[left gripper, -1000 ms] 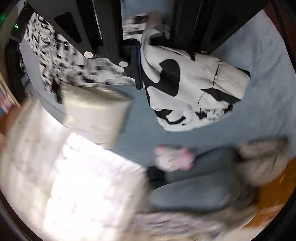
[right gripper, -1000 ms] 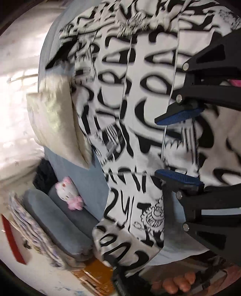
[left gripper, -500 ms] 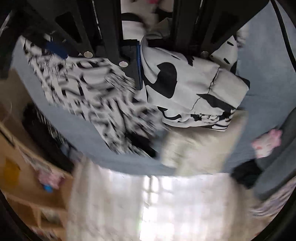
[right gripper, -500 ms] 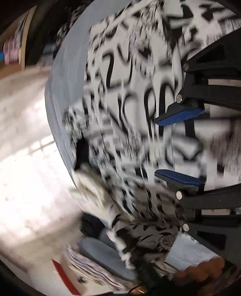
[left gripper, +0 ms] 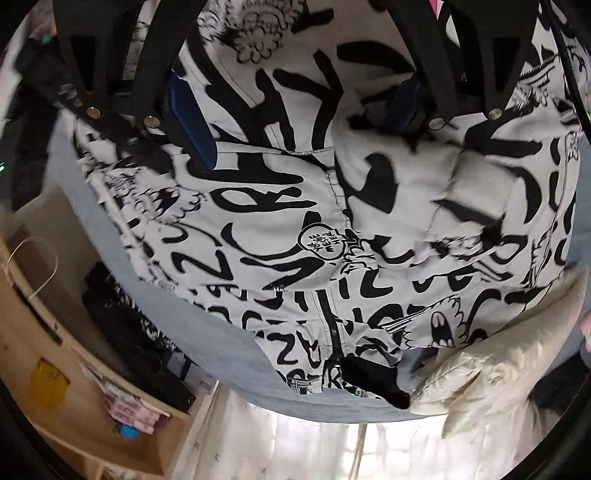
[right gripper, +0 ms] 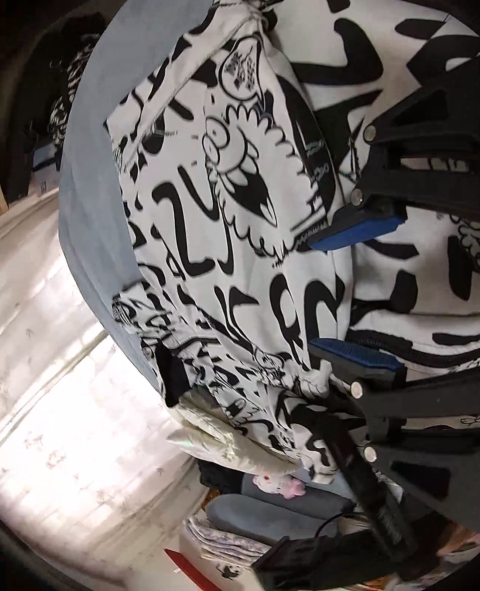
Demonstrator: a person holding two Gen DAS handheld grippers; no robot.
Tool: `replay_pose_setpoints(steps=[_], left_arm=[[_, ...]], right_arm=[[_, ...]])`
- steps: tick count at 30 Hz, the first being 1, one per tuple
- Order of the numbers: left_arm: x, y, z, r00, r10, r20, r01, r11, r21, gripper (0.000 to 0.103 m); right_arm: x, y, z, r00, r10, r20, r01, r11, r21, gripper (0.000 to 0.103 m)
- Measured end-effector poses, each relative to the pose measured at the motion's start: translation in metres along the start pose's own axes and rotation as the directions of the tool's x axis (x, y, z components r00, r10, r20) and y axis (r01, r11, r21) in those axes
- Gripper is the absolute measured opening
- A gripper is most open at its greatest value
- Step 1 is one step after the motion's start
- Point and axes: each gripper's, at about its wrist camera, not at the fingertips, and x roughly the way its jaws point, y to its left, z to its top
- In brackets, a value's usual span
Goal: Fold large clothes
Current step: 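Fold the held sleeve across the jacket front with the left gripper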
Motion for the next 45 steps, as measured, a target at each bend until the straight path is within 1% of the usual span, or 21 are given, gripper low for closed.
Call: replay_pose_setpoints(steps=[3,6,12,14,17,21,24,26,29,30,33,34,36,37,38,39,40,41,43,44,45], left_arm=[[-0.014,0.005,0.003,0.999,-0.044,0.002,0.044,0.998,-0.045,0.085],[-0.033,0.010,-0.003,0.996,-0.086,0.005,0.086,0.994,-0.067,0.087],[-0.071,0.024,-0.024,0.996,-0.078,0.050,0.083,0.992,-0.092,0.088],[-0.082,0.032,-0.031,0.996,-0.056,0.063,0.062,0.993,-0.101,0.088],[-0.097,0.051,-0.041,0.997,-0.020,0.080,0.031,0.990,-0.139,0.088],[-0.108,0.081,-0.052,0.996,0.014,0.084,0.004,0.977,-0.215,0.088],[-0.116,0.101,-0.061,0.996,0.039,0.085,-0.016,0.965,-0.261,0.088],[-0.120,0.110,-0.066,0.995,0.057,0.086,-0.031,0.961,-0.274,0.088],[-0.126,0.121,-0.072,0.993,0.079,0.090,-0.050,0.958,-0.282,0.088],[-0.126,0.123,-0.074,0.992,0.084,0.090,-0.055,0.957,-0.284,0.088],[-0.129,0.132,-0.079,0.992,0.092,0.085,-0.064,0.953,-0.295,0.088],[-0.129,0.134,-0.081,0.992,0.094,0.081,-0.066,0.952,-0.299,0.088],[-0.129,0.135,-0.083,0.992,0.097,0.076,-0.070,0.950,-0.304,0.088],[-0.130,0.136,-0.084,0.992,0.099,0.077,-0.071,0.950,-0.305,0.088],[-0.131,0.135,-0.085,0.992,0.101,0.080,-0.072,0.950,-0.303,0.088],[-0.131,0.135,-0.085,0.991,0.103,0.084,-0.074,0.951,-0.299,0.088],[-0.132,0.135,-0.086,0.990,0.109,0.090,-0.078,0.953,-0.293,0.088],[-0.133,0.134,-0.086,0.989,0.114,0.094,-0.083,0.955,-0.286,0.088],[-0.133,0.134,-0.087,0.988,0.118,0.097,-0.087,0.957,-0.277,0.088],[-0.133,0.134,-0.088,0.989,0.116,0.097,-0.085,0.957,-0.276,0.088],[-0.132,0.134,-0.089,0.989,0.112,0.096,-0.082,0.958,-0.276,0.088]], right_arm=[[-0.002,0.010,-0.002,1.000,0.010,0.003,-0.010,0.999,-0.042,0.050],[-0.005,0.021,-0.004,1.000,0.013,0.010,-0.012,0.996,-0.083,0.050],[-0.004,0.047,-0.009,0.999,0.035,-0.016,-0.037,0.986,-0.160,0.050],[-0.003,0.059,-0.012,0.999,0.042,-0.030,-0.047,0.979,-0.198,0.050],[-0.001,0.087,-0.018,0.998,0.047,-0.052,-0.060,0.953,-0.296,0.050],[0.009,0.130,-0.031,0.995,0.032,-0.092,-0.072,0.881,-0.468,0.053],[0.025,0.161,-0.047,0.995,-0.016,-0.099,-0.048,0.792,-0.609,0.055],[0.042,0.175,-0.057,0.992,-0.073,-0.099,-0.014,0.733,-0.680,0.055],[0.074,0.186,-0.066,0.978,-0.185,-0.099,0.051,0.669,-0.741,0.055],[0.081,0.188,-0.067,0.974,-0.204,-0.098,0.063,0.659,-0.750,0.055],[0.103,0.196,-0.069,0.960,-0.268,-0.077,0.105,0.604,-0.790,0.055],[0.107,0.200,-0.068,0.960,-0.273,-0.066,0.111,0.583,-0.805,0.052],[0.109,0.208,-0.062,0.961,-0.273,-0.055,0.110,0.555,-0.825,0.014],[0.106,0.212,-0.054,0.961,-0.273,-0.037,0.125,0.555,-0.823,0.012],[0.099,0.214,-0.042,0.970,-0.244,-0.025,0.126,0.581,-0.804,0.010],[0.087,0.214,-0.027,0.982,-0.186,-0.016,0.109,0.636,-0.764,0.009],[0.070,0.209,-0.008,0.992,-0.123,-0.004,0.085,0.709,-0.700,0.008],[0.051,0.198,0.013,0.998,-0.060,0.019,0.059,0.793,-0.607,0.008],[0.026,0.168,0.040,0.999,0.014,0.042,0.004,0.911,-0.413,0.008],[0.018,0.145,0.046,0.999,0.027,0.038,-0.014,0.956,-0.293,0.008],[0.017,0.127,0.048,1.000,0.023,0.018,-0.019,0.978,-0.206,0.010]])
